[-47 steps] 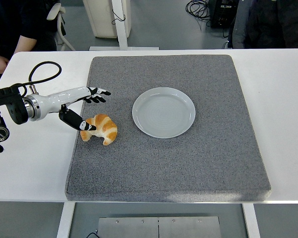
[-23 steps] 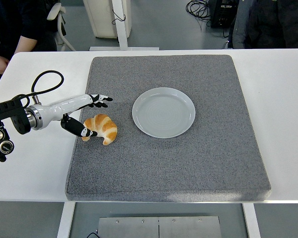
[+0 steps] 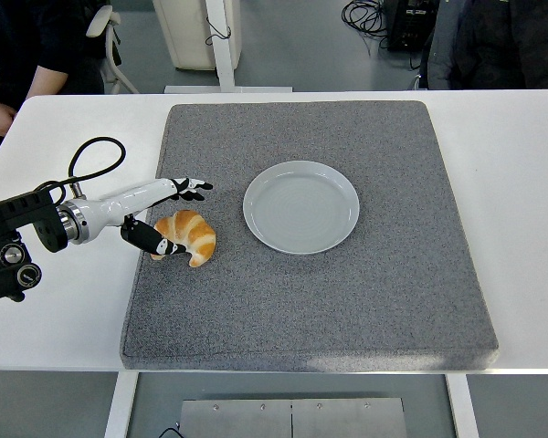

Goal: Place the bread on the plate

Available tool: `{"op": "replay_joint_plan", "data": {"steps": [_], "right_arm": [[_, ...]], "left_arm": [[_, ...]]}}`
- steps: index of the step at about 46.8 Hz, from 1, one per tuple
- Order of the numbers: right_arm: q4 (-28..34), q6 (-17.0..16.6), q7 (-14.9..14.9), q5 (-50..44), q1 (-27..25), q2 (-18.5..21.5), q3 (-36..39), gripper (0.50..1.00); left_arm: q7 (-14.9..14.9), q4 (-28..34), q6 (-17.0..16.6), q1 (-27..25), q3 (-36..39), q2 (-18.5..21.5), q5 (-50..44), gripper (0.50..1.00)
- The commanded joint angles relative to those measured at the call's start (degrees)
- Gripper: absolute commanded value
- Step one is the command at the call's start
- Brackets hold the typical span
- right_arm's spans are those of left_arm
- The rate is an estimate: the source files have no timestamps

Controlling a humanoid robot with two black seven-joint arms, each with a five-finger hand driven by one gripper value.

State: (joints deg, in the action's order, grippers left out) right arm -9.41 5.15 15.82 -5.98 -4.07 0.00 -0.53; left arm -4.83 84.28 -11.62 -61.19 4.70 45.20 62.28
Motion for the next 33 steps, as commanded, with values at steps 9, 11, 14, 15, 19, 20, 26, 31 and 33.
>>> {"op": "replay_joint_plan", "data": {"steps": [9, 11, 14, 15, 19, 20, 26, 31, 33], "right_arm": [[0.0, 0.03, 0.0, 0.0, 0.02, 0.0, 0.0, 1.0], [0.0, 0.03, 0.0, 0.0, 0.02, 0.0, 0.0, 1.0], [0.0, 0.03, 0.0, 0.0, 0.02, 0.0, 0.0, 1.0], [0.0, 0.03, 0.0, 0.0, 0.02, 0.0, 0.0, 1.0], [0.0, 0.03, 0.0, 0.0, 0.02, 0.0, 0.0, 1.0], [0.0, -0.05, 0.0, 0.0, 0.02, 0.0, 0.0, 1.0], [0.0, 0.03, 0.0, 0.0, 0.02, 0.0, 0.0, 1.0], [0.0, 0.03, 0.0, 0.0, 0.02, 0.0, 0.0, 1.0], [0.0, 0.03, 0.0, 0.0, 0.02, 0.0, 0.0, 1.0]], "left_arm": [[-0.18, -0.08, -0.07, 0.63, 0.04, -0.11, 0.91, 0.868], [-0.36, -0.08, -0.07, 0.72, 0.04, -0.19, 1.0, 0.868], [-1.06, -0.26, -0.51, 0.9, 0.13, -0.2, 1.0, 0.868], [-1.23, -0.35, -0.77, 1.07, 0.13, -0.2, 1.0, 0.868], [-2.29, -0.96, -1.48, 1.95, 0.13, -0.54, 1.0, 0.868], [-2.55, -1.14, -1.65, 2.04, 0.22, -0.98, 1.0, 0.868], [-3.52, -2.54, -2.27, 2.74, 0.22, -2.13, 1.0, 0.868], [-4.31, -3.07, -2.62, 2.83, 0.13, -2.13, 1.0, 0.868], [-4.75, -3.33, -2.62, 2.92, 0.13, -2.22, 1.0, 0.868]]}}
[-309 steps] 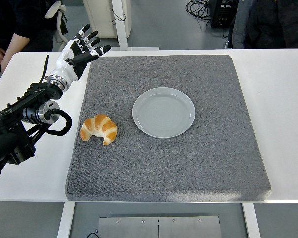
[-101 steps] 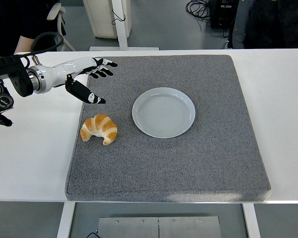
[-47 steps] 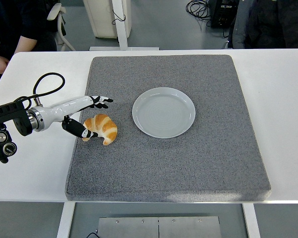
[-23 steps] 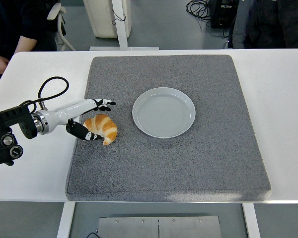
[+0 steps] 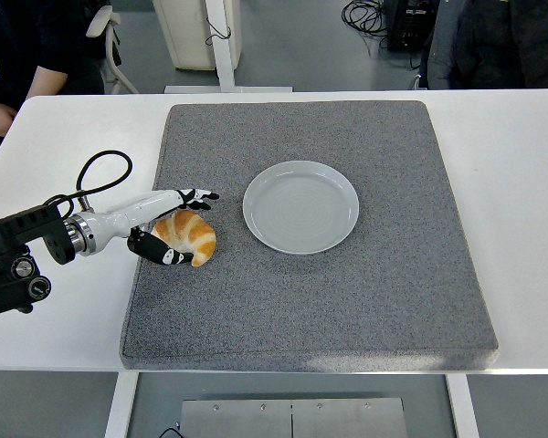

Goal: Place the bread on the plate

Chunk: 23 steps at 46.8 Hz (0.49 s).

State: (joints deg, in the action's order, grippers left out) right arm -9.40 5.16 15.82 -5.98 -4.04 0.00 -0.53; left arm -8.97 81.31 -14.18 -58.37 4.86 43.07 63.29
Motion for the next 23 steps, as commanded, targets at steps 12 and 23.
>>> {"op": "replay_joint_plan", "data": {"steps": [12, 23], "right_arm": [[0.0, 0.03, 0.0, 0.0, 0.0, 0.0, 0.0, 1.0], [0.09, 0.03, 0.0, 0.0, 0.0, 0.0, 0.0, 1.0]], "left_arm": [[-1.05, -1.24, -0.15, 1.06, -0.2, -1.15, -0.1, 0.868], [-1.75, -1.86, -0.85, 1.77, -0.11, -1.94, -0.1, 0.848]]}}
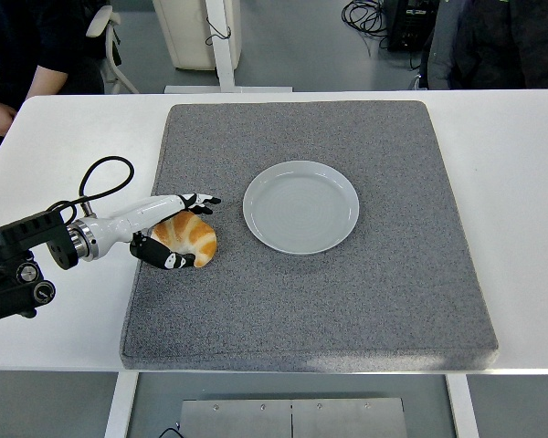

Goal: Place the bread on the plate

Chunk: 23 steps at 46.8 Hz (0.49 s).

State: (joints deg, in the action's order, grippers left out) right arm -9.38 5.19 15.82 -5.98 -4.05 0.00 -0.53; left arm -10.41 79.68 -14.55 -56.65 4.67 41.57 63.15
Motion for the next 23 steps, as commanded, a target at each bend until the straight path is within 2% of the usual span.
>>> {"op": "replay_joint_plan", "data": {"steps": [1, 8, 14, 23], "right_arm": [[0.07, 0.0, 0.0, 0.0, 0.0, 0.0, 0.0, 1.0], [0.07, 0.0, 0.0, 0.0, 0.0, 0.0, 0.0, 1.0], [0.07, 0.0, 0.0, 0.0, 0.0, 0.0, 0.0, 1.0], [0.07, 0.0, 0.0, 0.0, 0.0, 0.0, 0.0, 1.0]], "left_arm": [[-0.31, -0.31, -0.74, 0.05, 0.25, -0.44, 0.04, 0.831], [-0.31, -0.93, -0.92, -0.04, 0.25, -0.44, -0.04, 0.644], [-0.75, -0.93, -0.92, -0.13, 0.08, -0.35, -0.13, 0.51], [-0.84, -1.02, -0.92, -0.74, -0.1, -0.17, -0.31, 0.5]]}}
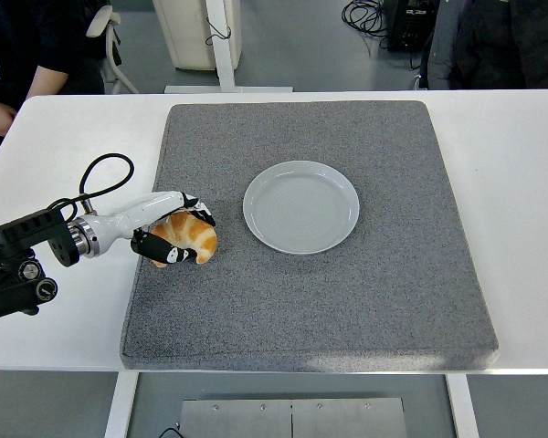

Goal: Place the bread on the plate

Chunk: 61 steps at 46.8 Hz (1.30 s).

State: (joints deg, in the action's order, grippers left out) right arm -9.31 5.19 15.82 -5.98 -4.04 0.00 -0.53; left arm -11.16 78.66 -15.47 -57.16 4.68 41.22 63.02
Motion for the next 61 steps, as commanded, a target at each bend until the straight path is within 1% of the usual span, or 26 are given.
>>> {"op": "replay_joint_plan", "data": {"steps": [1, 4, 11, 21, 28, 35, 40, 46, 51, 55, 58, 61], "right_arm": [[0.0, 0.0, 0.0, 0.0, 0.0, 0.0, 0.0, 1.0], [0.0, 0.0, 0.0, 0.0, 0.0, 0.0, 0.0, 1.0], [0.0, 0.0, 0.0, 0.0, -0.09, 0.0, -0.09, 1.0], [0.0, 0.0, 0.0, 0.0, -0.09, 0.0, -0.09, 1.0], [0.0, 0.0, 0.0, 0.0, -0.18, 0.0, -0.09, 1.0], [0.0, 0.0, 0.0, 0.0, -0.27, 0.0, -0.09, 1.0], [0.0, 0.0, 0.0, 0.0, -0.35, 0.0, -0.09, 1.0], [0.0, 0.0, 0.0, 0.0, -0.35, 0.0, -0.17, 1.0], [0.0, 0.0, 0.0, 0.0, -0.27, 0.0, -0.17, 1.0], [0.0, 0.0, 0.0, 0.0, -0.26, 0.0, -0.17, 1.0], [0.0, 0.0, 0.0, 0.0, -0.27, 0.0, -0.17, 1.0], [0.0, 0.0, 0.0, 0.0, -0.27, 0.0, -0.17, 1.0]], "left_arm": [[-0.09, 0.0, 0.18, -0.32, -0.11, 0.18, -0.17, 0.5], [-0.36, 0.0, 0.27, -0.5, -0.2, 0.35, -0.44, 0.5], [-3.08, 0.0, 0.62, -1.02, -0.2, 0.62, -1.14, 0.5], [-3.17, -0.35, 0.53, -1.11, -2.31, 1.32, -3.25, 0.5], [-3.26, -1.67, 0.79, -1.64, -4.85, 4.66, -3.25, 0.5], [-3.26, -2.29, 1.49, -7.08, -4.95, 7.38, -3.16, 0.5], [-3.26, -2.99, 3.25, -11.3, -5.21, 9.14, -3.25, 0.5], [-3.26, -4.83, 5.89, -16.22, -5.21, 9.49, -3.34, 0.5], [-3.17, -6.59, 8.79, -20.18, -5.3, 8.88, -3.42, 0.5], [-3.17, -8.61, 10.37, -22.99, -5.3, 8.0, -4.04, 0.5], [-3.17, -10.98, 11.07, -24.4, -5.3, 5.81, -5.53, 0.5], [-3.17, -13.97, 12.04, -25.8, -5.21, 2.65, -6.41, 0.5]]}}
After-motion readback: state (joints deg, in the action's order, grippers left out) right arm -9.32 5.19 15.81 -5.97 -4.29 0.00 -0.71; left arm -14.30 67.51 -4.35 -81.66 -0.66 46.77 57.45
